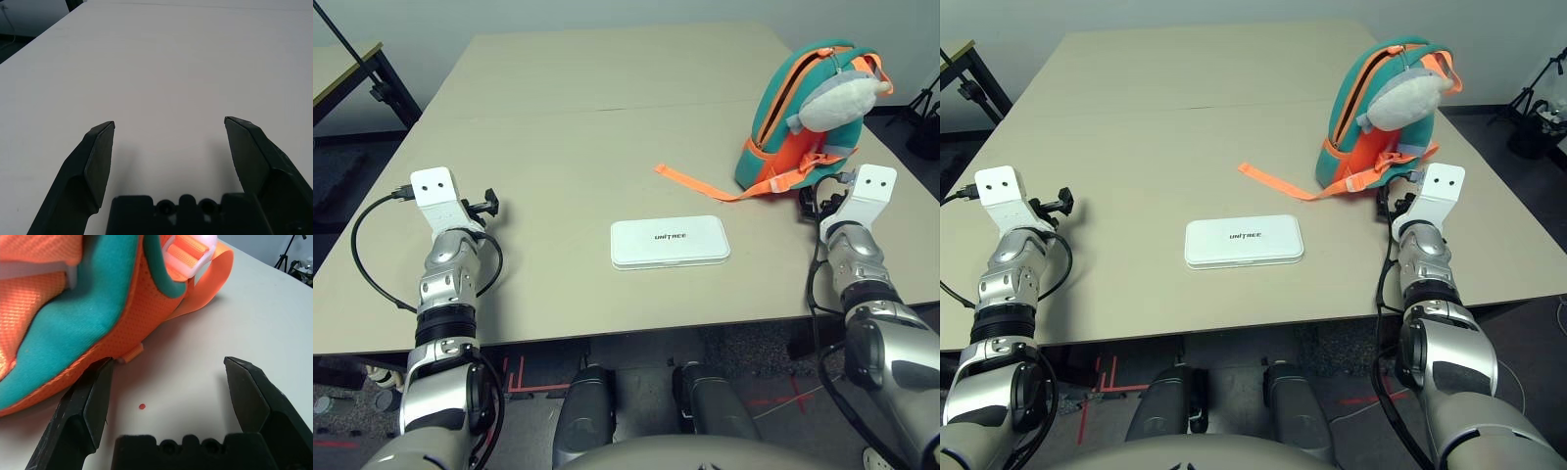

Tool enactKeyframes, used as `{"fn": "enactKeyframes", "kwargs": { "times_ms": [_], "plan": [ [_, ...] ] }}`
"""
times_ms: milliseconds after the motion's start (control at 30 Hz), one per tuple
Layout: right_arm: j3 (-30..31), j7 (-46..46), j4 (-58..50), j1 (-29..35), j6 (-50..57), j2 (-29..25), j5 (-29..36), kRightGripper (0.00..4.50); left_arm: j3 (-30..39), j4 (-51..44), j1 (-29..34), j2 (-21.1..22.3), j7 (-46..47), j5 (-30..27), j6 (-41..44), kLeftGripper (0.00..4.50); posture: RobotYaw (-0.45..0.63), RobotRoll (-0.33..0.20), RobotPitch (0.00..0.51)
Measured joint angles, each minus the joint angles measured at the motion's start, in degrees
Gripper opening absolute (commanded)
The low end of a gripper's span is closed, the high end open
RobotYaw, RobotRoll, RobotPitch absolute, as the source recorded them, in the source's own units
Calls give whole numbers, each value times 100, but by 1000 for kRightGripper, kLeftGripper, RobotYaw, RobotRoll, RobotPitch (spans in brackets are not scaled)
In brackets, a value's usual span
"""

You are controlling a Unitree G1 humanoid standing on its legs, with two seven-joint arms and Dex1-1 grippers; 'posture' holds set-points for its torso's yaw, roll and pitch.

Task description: Put the pencil case into the backpack and zip it.

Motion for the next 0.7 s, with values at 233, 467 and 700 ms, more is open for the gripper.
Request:
{"fn": "enactKeyframes", "kwargs": {
  "times_ms": [233,467,700],
  "plan": [
    [28,62,-47,32,0,-24,4,4460,-1,-140,82,0,-33,-11,14,4500,-52,0,82],
    [92,970,-1391,913,428,-559,88,4460,-10,-224,24,295,-733,-166,218,4500,-75,0,79],
    [63,2689,-4719,3081,2502,-1701,903,4460,-93,-1151,-53,782,-2373,-1279,2347,4500,-145,0,91]
  ]
}}
